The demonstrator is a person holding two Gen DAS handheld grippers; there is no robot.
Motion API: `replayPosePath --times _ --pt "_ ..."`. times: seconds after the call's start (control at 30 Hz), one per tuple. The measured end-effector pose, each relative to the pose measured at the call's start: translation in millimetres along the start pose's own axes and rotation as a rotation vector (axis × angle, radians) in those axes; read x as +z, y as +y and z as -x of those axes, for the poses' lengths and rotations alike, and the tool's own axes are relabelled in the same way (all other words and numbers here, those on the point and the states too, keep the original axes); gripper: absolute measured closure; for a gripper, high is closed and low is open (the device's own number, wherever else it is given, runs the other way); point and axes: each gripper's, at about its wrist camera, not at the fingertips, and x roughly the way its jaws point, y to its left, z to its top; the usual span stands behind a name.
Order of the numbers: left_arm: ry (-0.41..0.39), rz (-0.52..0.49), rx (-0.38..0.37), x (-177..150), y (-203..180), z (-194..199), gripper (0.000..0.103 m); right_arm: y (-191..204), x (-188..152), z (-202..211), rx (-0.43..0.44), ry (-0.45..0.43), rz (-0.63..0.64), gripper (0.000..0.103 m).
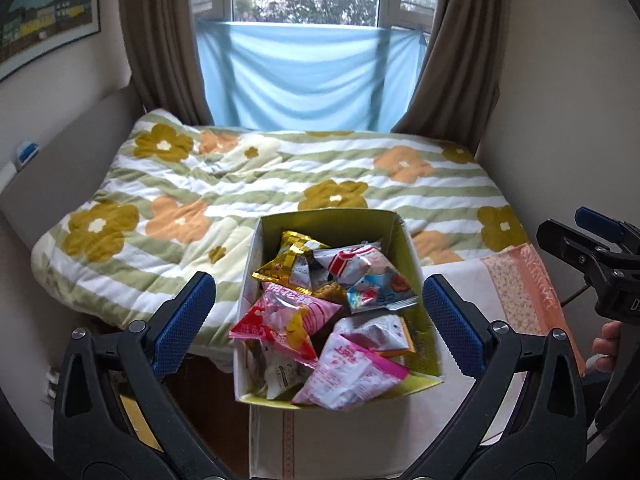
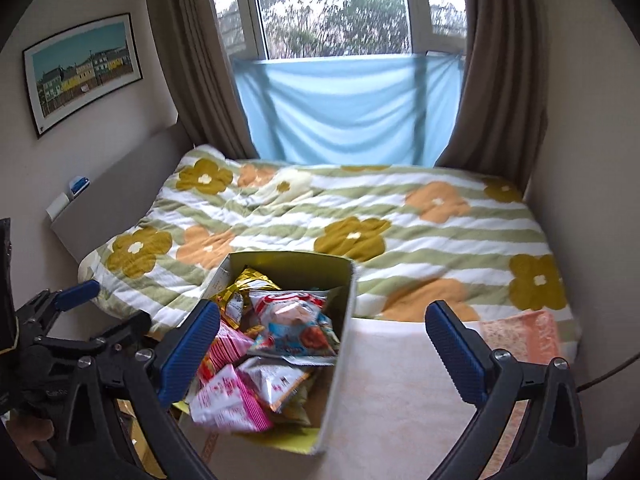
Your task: Organize snacks
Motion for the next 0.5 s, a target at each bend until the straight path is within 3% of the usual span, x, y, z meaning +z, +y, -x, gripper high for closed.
replayPosePath --times 0.2,0.37,0.5 --pt "-0.132 0.023 0.020 -45.7 -44.0 83.2 0.000 -25.6 -47.9 88.1 -0.119 -0.113 0.023 0.001" --pt "-0.158 -0.013 0.044 -86.2 -75.9 121.3 0.000 -45.5 -92.0 133.5 -0.213 -0.147 0.014 0.001" --pt "-0.174 -0.038 0.050 -113.2 -95.0 140.8 0.000 -56.5 -118.9 152.5 -0.216 -0.142 -0.002 0.001"
